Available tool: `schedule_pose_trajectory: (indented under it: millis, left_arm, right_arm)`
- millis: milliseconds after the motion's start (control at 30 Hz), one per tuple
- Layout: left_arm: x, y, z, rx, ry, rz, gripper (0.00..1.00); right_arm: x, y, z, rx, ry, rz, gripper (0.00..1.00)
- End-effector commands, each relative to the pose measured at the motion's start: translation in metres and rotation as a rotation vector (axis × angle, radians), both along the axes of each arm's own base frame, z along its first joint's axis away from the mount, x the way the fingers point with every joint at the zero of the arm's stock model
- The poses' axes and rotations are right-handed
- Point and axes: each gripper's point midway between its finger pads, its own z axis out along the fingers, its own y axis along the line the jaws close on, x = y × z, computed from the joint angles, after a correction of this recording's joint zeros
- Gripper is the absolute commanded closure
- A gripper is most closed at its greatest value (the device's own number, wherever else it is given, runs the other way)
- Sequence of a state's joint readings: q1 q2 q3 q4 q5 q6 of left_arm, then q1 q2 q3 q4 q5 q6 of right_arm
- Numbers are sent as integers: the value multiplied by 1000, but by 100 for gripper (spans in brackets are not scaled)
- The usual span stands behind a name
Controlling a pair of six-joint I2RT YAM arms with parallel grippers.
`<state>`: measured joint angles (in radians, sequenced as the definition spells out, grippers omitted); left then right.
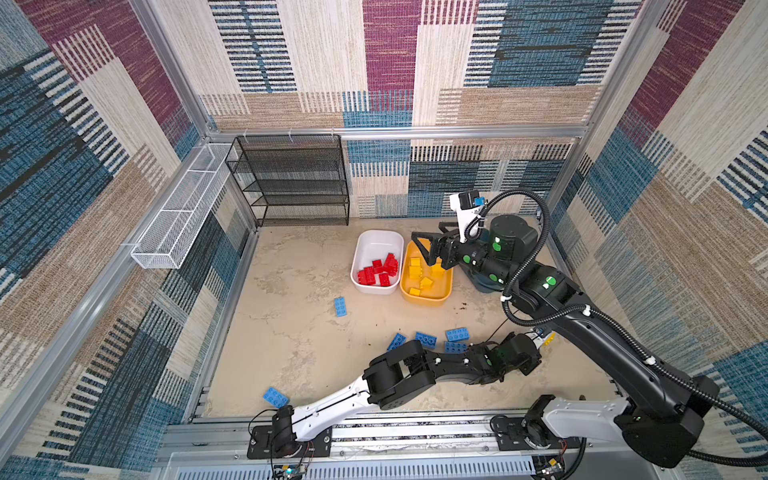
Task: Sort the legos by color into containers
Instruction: 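Lower the left gripper and close it on the curved yellow brick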
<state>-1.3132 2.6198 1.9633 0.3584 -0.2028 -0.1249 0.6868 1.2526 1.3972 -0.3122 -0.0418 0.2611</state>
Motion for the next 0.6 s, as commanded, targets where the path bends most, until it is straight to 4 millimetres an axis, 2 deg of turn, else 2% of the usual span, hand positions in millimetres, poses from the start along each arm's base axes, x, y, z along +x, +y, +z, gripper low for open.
schedule_pose_trajectory:
  millis: [0,33,100,133,233,300,400,567]
  left_arm:
    - [0,-2,39,-92,-75,-39,82]
    - [-1,-2,39,-89,-71,-53,77]
    - [-9,-5,34,-82,-55,-94,56]
    - [-13,-7,30,-82,-43,-113,49]
    - [-21,-14,19,-84,-10,-158,32]
    - [-18,-20,10,-78,3,-148,22]
    - [-7,-26,2,-83,1,-98,19]
    - [5,-34,-15,-53,-22,-52,21]
  right_arm:
    - [2,-4,11,12,-21,-24,9]
    - [2,-4,11,11,-21,-27,9]
    - [2,-6,14,10,-23,-33,8]
    - [2,-6,14,8,-25,-36,8]
    - [1,-9,18,12,-28,-42,8]
    - [0,-10,19,15,-29,-44,8]
    - [-3,-12,19,16,-26,-44,8]
    - [-7,-15,17,14,-28,-41,8]
